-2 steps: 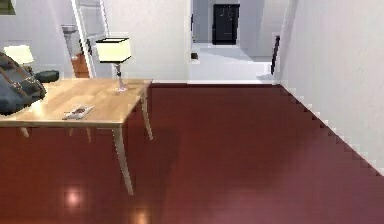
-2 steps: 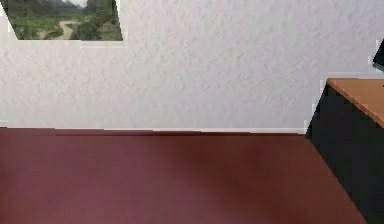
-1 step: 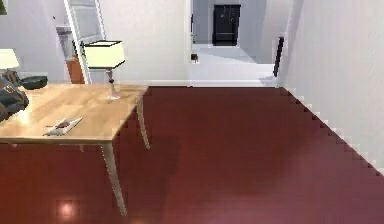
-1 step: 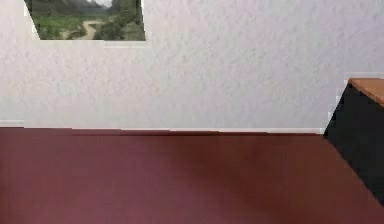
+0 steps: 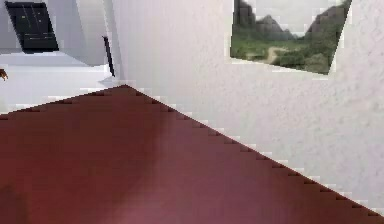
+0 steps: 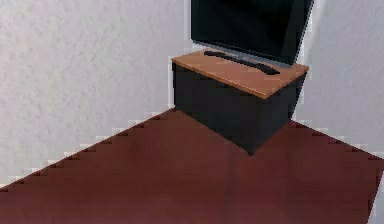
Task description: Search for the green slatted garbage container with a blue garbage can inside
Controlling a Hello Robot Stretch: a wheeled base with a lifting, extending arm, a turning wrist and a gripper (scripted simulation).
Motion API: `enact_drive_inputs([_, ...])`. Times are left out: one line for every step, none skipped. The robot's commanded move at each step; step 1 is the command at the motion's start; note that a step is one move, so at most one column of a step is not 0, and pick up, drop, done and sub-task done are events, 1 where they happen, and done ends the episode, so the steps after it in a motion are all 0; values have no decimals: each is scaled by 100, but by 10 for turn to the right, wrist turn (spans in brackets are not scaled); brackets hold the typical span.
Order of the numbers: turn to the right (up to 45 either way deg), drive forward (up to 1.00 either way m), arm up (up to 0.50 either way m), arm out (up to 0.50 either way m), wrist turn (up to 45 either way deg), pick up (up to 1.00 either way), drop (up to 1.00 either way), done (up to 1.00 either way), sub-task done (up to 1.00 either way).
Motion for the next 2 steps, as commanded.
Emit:
enact_drive_inputs([0,10,0,0,0,0,0,0,0])
enact_drive_inputs([-420,0,0,0,0,0,0,0,0])
